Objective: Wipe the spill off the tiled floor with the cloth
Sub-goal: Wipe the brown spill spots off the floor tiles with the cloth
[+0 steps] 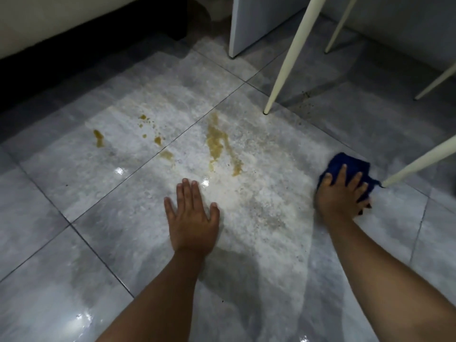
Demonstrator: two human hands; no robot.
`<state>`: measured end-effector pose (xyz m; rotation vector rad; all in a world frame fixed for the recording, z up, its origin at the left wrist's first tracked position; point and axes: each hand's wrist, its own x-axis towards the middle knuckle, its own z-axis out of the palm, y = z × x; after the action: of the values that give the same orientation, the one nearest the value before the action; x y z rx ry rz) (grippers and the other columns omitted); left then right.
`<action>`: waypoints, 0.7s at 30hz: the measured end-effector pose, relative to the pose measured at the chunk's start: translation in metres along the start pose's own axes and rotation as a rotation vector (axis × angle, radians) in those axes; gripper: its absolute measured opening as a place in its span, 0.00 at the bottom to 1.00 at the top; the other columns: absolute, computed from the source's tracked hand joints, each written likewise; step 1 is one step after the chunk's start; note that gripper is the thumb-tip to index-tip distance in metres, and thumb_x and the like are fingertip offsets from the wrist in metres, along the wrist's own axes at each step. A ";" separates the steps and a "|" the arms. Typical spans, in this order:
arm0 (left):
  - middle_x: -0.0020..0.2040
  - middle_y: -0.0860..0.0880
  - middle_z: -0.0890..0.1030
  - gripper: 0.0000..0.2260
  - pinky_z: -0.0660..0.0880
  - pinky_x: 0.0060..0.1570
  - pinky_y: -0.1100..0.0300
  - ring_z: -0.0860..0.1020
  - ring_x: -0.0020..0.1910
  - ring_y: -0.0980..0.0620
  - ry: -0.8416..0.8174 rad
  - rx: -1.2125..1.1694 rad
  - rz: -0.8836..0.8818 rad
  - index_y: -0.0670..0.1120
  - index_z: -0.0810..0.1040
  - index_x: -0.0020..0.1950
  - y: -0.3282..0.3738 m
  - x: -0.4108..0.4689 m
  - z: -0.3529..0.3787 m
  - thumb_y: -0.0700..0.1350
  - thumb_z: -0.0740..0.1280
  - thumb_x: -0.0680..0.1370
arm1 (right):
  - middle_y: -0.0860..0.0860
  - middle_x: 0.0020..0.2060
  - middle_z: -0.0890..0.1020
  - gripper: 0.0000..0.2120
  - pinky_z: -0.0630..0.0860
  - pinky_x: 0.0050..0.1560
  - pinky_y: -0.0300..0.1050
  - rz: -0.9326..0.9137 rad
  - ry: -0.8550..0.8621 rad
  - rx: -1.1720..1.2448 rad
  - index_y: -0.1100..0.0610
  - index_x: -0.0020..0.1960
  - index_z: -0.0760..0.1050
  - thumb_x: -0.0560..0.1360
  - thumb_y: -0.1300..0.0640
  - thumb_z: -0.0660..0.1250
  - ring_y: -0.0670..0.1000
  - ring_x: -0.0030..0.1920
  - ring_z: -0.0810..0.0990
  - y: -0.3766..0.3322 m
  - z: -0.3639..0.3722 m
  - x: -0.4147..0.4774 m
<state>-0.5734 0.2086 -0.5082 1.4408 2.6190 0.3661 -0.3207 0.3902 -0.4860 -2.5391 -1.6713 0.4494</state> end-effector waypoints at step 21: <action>0.79 0.50 0.39 0.32 0.38 0.75 0.46 0.36 0.76 0.55 -0.125 0.040 -0.049 0.49 0.39 0.78 0.010 0.014 -0.012 0.61 0.43 0.78 | 0.58 0.78 0.51 0.27 0.45 0.72 0.67 -0.192 0.051 0.036 0.47 0.78 0.51 0.81 0.43 0.49 0.62 0.77 0.48 -0.018 0.016 -0.078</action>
<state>-0.5761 0.2239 -0.4940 1.3618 2.5696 0.2127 -0.3702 0.3253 -0.4815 -2.3150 -1.8470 0.3925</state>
